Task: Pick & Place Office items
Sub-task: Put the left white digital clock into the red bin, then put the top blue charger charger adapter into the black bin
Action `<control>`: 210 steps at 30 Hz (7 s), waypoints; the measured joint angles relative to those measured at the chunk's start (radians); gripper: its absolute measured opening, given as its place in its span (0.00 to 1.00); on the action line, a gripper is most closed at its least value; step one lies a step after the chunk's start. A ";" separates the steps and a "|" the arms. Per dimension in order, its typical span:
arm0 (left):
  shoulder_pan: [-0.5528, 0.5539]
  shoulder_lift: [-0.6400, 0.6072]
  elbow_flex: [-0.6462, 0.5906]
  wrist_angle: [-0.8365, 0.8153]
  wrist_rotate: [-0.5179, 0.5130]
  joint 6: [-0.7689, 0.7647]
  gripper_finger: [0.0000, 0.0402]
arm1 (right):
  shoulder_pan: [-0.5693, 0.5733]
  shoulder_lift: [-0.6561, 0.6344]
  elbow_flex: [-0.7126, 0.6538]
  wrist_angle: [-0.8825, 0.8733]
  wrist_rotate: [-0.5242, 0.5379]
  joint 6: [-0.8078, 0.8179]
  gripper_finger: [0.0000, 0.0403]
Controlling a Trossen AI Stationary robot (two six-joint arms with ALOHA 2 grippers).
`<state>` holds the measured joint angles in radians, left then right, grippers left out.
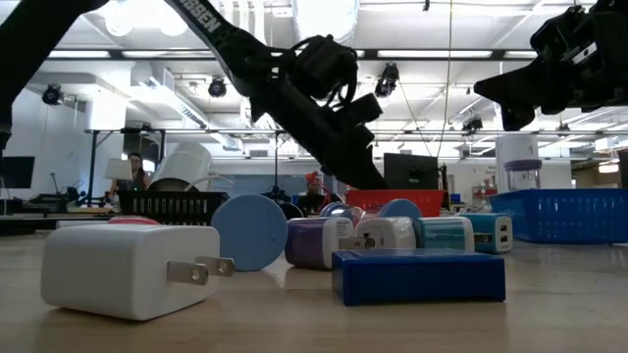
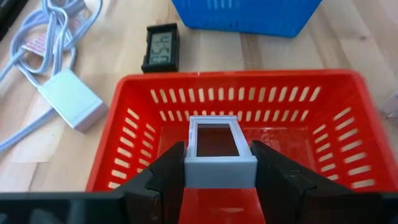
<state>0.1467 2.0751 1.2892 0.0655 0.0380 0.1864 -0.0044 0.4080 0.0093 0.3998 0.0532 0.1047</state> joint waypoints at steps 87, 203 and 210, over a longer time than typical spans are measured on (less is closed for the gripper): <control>-0.007 -1.549 -0.849 -0.073 0.061 -0.131 0.00 | 0.000 0.001 0.000 0.003 0.006 0.019 0.03; -0.005 -1.748 -1.284 0.118 0.066 -0.179 0.02 | 0.309 1.448 1.188 -1.253 0.003 -0.289 0.58; -0.005 -1.744 -1.284 0.117 0.065 -0.172 0.02 | 0.309 1.454 1.179 -1.245 0.003 -0.267 0.48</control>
<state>0.1417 0.3309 0.0055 0.1822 0.1032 0.0143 0.3046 1.8618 1.1885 -0.8456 0.0566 -0.1627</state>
